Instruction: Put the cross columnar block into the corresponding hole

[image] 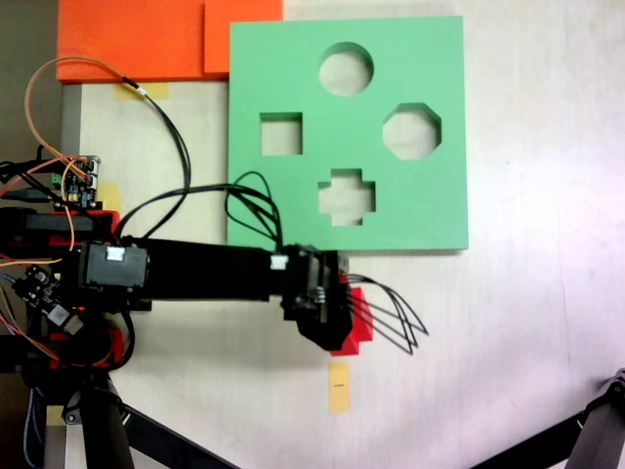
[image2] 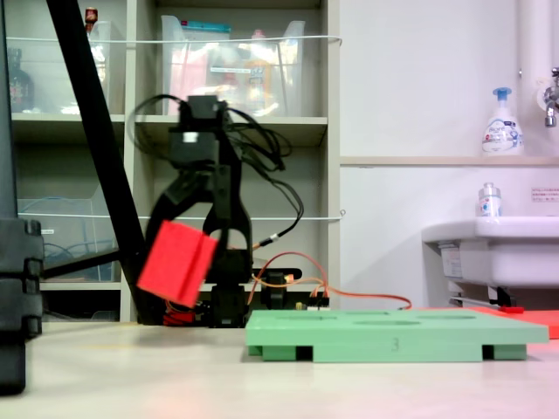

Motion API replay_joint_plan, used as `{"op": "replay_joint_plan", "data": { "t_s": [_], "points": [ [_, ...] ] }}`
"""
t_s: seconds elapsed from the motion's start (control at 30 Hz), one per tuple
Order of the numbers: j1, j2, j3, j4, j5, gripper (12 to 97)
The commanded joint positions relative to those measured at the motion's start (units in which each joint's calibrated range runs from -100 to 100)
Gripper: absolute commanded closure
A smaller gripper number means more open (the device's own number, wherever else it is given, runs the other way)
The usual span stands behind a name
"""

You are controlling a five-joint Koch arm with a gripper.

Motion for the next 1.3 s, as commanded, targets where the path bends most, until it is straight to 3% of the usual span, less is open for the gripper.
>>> {"op": "replay_joint_plan", "data": {
  "t_s": [0.0,0.43,0.83,1.27],
  "points": [
    [2.78,-4.06,0.73,-4.31,2.54,75.5],
    [14.55,-4.62,2.92,-4.31,15.97,75.5],
    [15.19,-4.34,3.22,-4.31,18.07,75.0],
    [14.41,-1.13,3.22,9.27,18.61,75.0]
  ]
}}
